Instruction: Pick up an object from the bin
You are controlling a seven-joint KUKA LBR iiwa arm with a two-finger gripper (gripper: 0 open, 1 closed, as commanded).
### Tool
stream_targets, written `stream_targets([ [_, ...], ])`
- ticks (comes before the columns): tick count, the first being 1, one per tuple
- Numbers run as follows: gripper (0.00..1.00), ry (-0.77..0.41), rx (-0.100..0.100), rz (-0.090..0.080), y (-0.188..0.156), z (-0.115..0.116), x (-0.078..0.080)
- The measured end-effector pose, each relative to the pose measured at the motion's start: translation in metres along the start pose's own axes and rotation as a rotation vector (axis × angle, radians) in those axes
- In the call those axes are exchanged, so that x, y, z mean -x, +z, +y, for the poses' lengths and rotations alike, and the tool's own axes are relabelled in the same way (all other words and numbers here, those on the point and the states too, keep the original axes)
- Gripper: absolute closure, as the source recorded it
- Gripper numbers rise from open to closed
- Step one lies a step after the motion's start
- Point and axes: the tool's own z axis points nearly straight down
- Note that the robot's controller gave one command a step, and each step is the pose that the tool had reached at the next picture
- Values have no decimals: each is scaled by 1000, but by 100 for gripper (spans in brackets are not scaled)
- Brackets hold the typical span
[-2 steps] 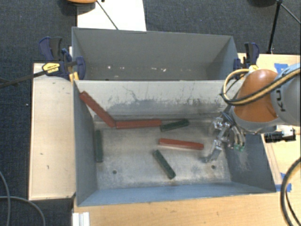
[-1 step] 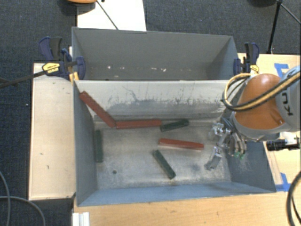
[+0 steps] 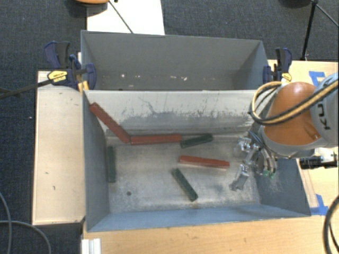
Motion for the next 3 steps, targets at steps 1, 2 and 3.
stream_targets([
  [1, 0, -145, 0, -2, 27, 20, -6],
  [2, 100, -23, 0, 0, 39, 66, 29],
  [3, 100, -24, 0, 0, 39, 66, 29],
])
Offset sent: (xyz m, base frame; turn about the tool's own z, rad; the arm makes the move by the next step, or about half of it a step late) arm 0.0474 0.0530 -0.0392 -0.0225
